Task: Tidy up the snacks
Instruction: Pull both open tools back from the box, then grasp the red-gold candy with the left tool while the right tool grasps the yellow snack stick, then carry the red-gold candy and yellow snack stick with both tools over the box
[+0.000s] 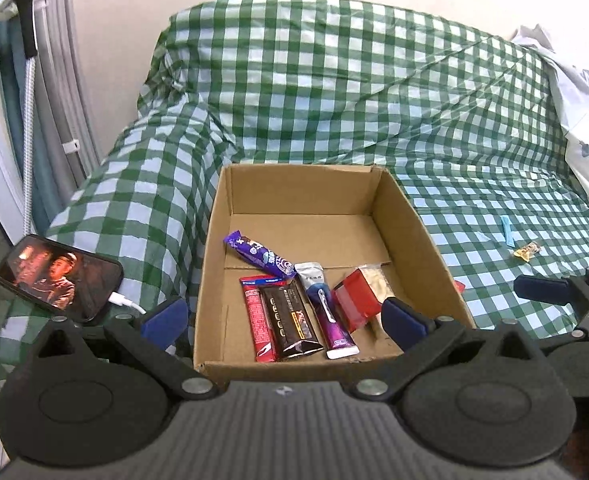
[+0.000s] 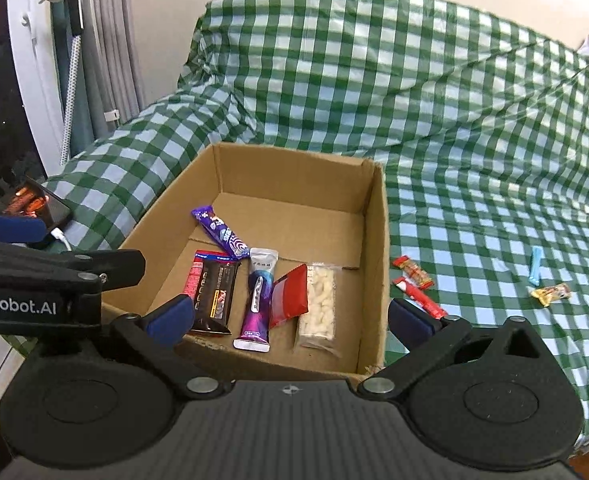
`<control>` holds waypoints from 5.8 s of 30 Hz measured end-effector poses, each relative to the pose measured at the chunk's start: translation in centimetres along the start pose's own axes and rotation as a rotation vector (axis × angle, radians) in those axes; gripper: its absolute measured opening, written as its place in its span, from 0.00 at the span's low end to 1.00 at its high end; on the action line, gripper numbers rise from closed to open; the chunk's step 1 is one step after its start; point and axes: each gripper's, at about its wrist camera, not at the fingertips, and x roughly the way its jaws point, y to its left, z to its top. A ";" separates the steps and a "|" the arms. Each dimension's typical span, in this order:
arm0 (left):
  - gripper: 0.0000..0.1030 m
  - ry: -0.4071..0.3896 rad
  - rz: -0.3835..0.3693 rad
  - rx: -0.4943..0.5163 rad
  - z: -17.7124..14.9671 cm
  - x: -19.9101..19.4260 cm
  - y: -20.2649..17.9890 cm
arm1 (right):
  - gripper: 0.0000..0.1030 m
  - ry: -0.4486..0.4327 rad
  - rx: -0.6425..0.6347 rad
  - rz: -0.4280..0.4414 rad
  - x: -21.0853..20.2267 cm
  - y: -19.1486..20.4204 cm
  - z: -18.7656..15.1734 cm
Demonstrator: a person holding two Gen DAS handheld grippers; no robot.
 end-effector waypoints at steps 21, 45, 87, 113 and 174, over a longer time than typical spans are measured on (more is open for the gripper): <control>1.00 -0.175 0.032 0.081 -1.0 -4.4 -0.9 | 0.99 -0.042 0.013 -0.046 -5.7 -1.5 -3.2; 1.00 -0.298 0.305 0.312 1.3 9.9 6.2 | 0.99 0.127 -0.177 -0.080 -1.1 2.0 -2.2; 1.00 -0.155 -0.042 0.069 4.8 -0.7 -4.6 | 0.99 -0.057 0.093 -0.201 -6.0 -8.2 -4.0; 1.00 0.478 -0.163 -0.075 11.4 31.0 -29.1 | 0.99 0.080 0.603 -0.402 8.6 -36.9 -3.9; 0.17 0.320 -0.170 -0.124 5.9 11.2 -12.0 | 0.14 -0.083 0.357 -0.159 -0.4 -19.1 -2.2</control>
